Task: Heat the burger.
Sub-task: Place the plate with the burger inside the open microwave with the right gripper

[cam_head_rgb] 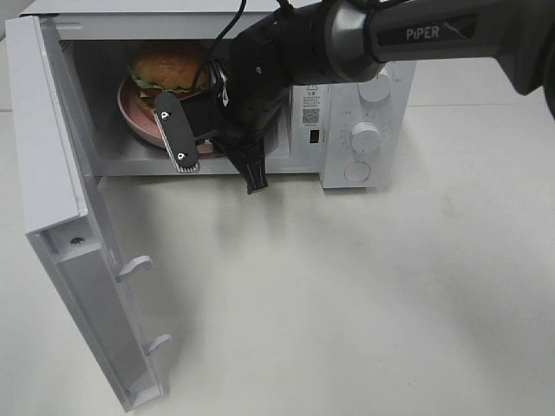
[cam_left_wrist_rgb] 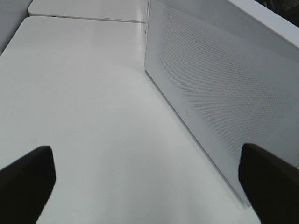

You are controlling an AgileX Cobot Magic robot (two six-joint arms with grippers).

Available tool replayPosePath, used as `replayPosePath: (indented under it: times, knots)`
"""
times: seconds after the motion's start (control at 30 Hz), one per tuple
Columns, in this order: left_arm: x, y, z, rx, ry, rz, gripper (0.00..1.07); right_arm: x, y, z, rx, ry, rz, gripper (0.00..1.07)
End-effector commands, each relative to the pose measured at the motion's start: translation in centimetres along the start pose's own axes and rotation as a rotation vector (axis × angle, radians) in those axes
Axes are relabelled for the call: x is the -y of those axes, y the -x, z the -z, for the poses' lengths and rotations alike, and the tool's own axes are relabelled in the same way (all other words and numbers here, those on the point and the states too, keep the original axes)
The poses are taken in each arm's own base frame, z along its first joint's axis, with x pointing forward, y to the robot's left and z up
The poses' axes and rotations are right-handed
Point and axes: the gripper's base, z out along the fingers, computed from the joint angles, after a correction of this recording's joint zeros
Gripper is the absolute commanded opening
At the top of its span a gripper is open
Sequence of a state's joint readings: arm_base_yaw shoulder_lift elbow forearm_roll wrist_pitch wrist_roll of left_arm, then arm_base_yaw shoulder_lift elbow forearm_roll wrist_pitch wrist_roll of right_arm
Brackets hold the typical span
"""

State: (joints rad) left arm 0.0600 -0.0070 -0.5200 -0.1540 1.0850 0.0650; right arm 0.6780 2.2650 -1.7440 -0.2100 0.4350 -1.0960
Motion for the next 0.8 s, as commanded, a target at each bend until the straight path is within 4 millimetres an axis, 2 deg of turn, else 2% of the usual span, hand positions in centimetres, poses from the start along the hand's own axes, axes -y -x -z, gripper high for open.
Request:
replayPosePath:
  times: [0.03, 0.5, 0.8]
  knots:
    - [0.1, 0.0, 0.2, 0.026, -0.005, 0.006, 1.0, 1.7, 0.3, 0.4, 0.012, -0.091, -0.026, 0.0]
    - [0.1, 0.0, 0.2, 0.026, -0.005, 0.006, 1.0, 2.7, 0.6, -1.4, 0.0, -0.109, -0.021, 0.0]
    - [0.1, 0.0, 0.2, 0.026, -0.005, 0.006, 1.0, 2.4, 0.7, -2.6, -0.002, -0.098, -0.014, 0.0]
